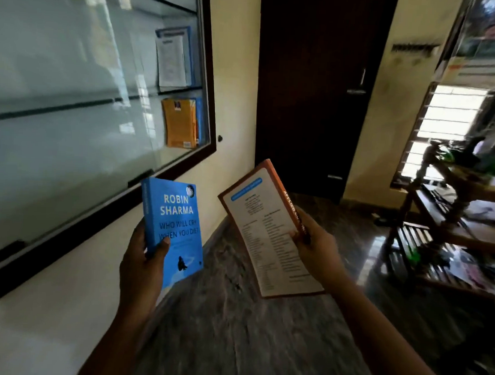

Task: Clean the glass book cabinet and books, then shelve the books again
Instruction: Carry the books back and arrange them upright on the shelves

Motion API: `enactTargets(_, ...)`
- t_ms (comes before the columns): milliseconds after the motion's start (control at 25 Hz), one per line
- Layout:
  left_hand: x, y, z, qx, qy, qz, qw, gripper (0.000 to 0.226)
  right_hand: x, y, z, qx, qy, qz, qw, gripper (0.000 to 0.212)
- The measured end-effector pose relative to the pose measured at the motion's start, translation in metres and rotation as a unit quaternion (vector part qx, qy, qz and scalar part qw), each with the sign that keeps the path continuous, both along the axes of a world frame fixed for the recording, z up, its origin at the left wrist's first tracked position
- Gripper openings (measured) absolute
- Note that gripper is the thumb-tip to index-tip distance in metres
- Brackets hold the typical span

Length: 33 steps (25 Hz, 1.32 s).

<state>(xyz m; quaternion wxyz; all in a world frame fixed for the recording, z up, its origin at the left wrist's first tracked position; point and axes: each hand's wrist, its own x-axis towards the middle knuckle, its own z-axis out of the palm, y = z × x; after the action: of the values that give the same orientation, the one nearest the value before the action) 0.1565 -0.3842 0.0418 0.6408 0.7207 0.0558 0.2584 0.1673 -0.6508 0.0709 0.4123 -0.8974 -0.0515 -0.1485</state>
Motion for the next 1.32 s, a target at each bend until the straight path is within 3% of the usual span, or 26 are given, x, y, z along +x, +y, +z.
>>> enactTargets(240,0.171,-0.039,0.026,-0.031,-0.059,0.087,0.994,0.059,0.202,-0.026,0.022,0.056,-0.071,0.051,0.995,0.044)
enactTargets(440,0.284,-0.055,0.066,-0.003,-0.104,0.159,0.982,0.056,0.36,-0.01,0.061,0.123,-0.089,0.159,0.976,0.031)
enactTargets(640,0.389,-0.04,0.113,0.041,-0.165,0.233,0.957,0.057,0.503,0.046,0.083,0.199,-0.121,0.212,0.949,0.024)
enactTargets(760,0.452,-0.022,0.148,0.047,-0.195,0.261,0.944,0.056,0.575,0.077,0.12,0.249,-0.145,0.268,0.919,0.031)
enactTargets(960,0.558,0.009,0.223,0.111,-0.239,0.285,0.921,0.052,0.695,0.139,0.189,0.321,-0.168,0.316,0.877,0.022)
enactTargets(1120,0.641,0.025,0.254,0.155,-0.234,0.336,0.899,0.053,0.781,0.199,0.23,0.378,-0.159,0.331,0.85,0.038)
enactTargets(1320,0.727,0.055,0.257,0.183,-0.216,0.406,0.869,0.058,0.85,0.286,0.226,0.389,-0.096,0.326,0.856,0.037)
